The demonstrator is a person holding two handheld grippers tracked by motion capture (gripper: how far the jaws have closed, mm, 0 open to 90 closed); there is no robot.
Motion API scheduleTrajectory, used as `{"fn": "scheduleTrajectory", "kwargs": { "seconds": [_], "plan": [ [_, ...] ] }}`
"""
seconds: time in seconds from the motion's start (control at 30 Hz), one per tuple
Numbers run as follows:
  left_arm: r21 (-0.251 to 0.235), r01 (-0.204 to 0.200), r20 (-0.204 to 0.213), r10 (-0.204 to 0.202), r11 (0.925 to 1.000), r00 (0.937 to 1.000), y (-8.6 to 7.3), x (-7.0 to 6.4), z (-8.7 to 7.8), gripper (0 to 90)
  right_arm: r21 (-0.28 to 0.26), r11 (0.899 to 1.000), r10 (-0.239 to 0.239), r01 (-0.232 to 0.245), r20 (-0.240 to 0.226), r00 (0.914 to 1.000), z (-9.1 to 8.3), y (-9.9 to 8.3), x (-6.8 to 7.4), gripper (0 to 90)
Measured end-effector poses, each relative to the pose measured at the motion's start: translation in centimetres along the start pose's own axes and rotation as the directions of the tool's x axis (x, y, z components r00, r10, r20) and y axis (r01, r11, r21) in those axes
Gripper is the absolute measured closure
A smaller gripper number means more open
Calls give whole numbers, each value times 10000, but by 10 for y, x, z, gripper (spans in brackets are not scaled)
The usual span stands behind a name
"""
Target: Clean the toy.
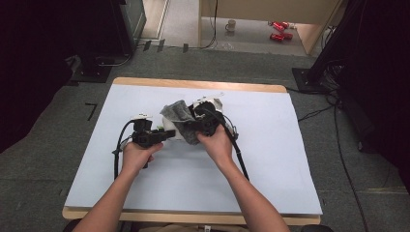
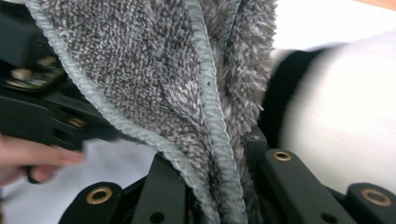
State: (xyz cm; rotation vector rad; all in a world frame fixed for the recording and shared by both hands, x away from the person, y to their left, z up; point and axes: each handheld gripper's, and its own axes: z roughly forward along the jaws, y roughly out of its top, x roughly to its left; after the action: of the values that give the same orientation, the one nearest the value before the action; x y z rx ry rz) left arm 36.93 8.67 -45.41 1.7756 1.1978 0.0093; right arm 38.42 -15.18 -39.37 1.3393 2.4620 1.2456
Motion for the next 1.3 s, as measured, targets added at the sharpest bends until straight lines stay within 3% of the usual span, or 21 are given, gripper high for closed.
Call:
{"fn": "scheduleTrajectory", "kwargs": {
  "seconds": [0.1, 0.2, 0.33, 0.67, 0.87, 1.0, 1.13, 1.2, 1.3],
  "plan": [
    [75, -200, 38, 199, 9998, 9998, 1, -2, 1, 614, -1, 9999, 168, -168, 62, 9998, -10, -4, -14, 788],
    [4, -218, 81, 218, 9998, 9997, 0, -3, 3, 615, -64, 10000, -13, 14, 263, 9997, -18, -9, -19, 788],
    [45, -223, 162, 222, 9997, 9996, 1, 0, 2, 615, -394, 9992, 105, -97, 199, 9997, -30, -14, -27, 788],
    [111, -387, 160, 385, 9992, 9991, 2, 0, 2, 615, -859, 9942, 670, -643, 295, 9973, -63, -30, -55, 784],
    [198, -543, 162, 540, 9983, 9984, 2, -2, 2, 615, -1061, 9879, 1179, -1133, 383, 9923, -73, -46, -76, 782],
    [171, -587, 115, 585, 9981, 9982, 1, -4, 3, 615, -960, 9883, 1242, -1183, 585, 9905, -76, -50, -85, 782],
    [112, -533, 97, 532, 9985, 9985, 1, -4, 2, 616, -1066, 9806, 1744, -1644, 917, 9804, -83, -54, -98, 783],
    [81, -479, 113, 478, 9988, 9988, 0, -2, 1, 616, -1277, 9766, 1861, -1731, 983, 9776, -90, -53, -100, 784],
    [64, -345, 275, 343, 9994, 9990, -1, -1, -1, 616, -1729, 9711, 1785, -1643, 700, 9815, -102, -46, -92, 784]
  ]
}}
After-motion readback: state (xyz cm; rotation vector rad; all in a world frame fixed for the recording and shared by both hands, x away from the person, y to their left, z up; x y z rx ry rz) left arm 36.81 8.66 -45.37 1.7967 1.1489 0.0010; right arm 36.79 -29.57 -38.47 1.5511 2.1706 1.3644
